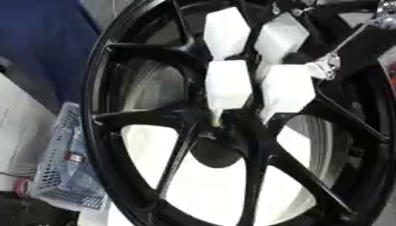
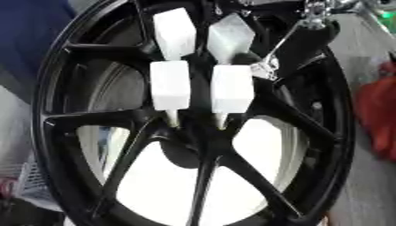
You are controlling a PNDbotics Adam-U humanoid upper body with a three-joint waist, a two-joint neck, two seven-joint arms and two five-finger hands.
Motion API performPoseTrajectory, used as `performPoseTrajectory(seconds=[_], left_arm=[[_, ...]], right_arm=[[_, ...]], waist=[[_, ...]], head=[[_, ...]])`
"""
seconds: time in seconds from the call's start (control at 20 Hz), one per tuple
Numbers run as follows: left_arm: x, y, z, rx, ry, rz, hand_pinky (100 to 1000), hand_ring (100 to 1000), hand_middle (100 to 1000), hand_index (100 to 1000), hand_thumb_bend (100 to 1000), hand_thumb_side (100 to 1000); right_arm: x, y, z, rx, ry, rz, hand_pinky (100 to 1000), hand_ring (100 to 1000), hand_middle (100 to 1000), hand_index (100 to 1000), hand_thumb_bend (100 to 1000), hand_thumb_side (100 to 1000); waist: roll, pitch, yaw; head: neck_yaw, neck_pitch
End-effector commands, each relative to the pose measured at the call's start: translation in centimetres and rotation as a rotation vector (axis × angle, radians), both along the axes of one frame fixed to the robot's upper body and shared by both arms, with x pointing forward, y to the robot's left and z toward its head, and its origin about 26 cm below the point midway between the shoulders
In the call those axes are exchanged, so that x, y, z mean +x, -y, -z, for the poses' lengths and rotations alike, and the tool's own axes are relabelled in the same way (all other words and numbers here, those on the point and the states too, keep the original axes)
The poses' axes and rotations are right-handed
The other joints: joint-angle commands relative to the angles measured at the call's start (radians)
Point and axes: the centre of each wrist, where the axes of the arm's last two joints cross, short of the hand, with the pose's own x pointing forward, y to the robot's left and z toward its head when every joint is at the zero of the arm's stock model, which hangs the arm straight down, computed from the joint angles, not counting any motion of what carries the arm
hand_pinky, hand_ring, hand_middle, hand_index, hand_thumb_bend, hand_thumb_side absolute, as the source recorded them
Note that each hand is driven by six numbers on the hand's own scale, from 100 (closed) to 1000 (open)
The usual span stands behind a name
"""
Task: Pull the pin out of the wheel hub.
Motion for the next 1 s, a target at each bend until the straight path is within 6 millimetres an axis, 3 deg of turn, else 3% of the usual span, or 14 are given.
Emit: performPoseTrajectory(seconds=[0.05, 0.6, 1.0], left_arm=[[-0.3, -0.1, -0.8, 0.017, 0.026, -0.002, 831, 699, 746, 875, 243, 906], [-0.4, -0.3, -0.6, 0.012, 0.019, -0.008, 831, 698, 747, 875, 243, 901], [-0.5, -0.6, -0.5, 0.004, 0.016, -0.022, 831, 697, 746, 874, 243, 898]], right_arm=[[-0.6, 0.4, -1.5, 0.042, 0.052, -0.001, 692, 341, 278, 474, 100, 100], [-1.0, 2.2, -3.6, 0.139, 0.117, 0.023, 695, 337, 276, 478, 100, 100], [-0.9, 8.7, -4.5, 0.311, 0.213, 0.237, 708, 355, 292, 498, 100, 100]], waist=[[0.004, -0.034, -0.002], [0.009, -0.061, -0.02], [0.024, -0.077, -0.059]], head=[[-0.003, -0.003], [0.008, 0.006], [0.026, 0.012]])
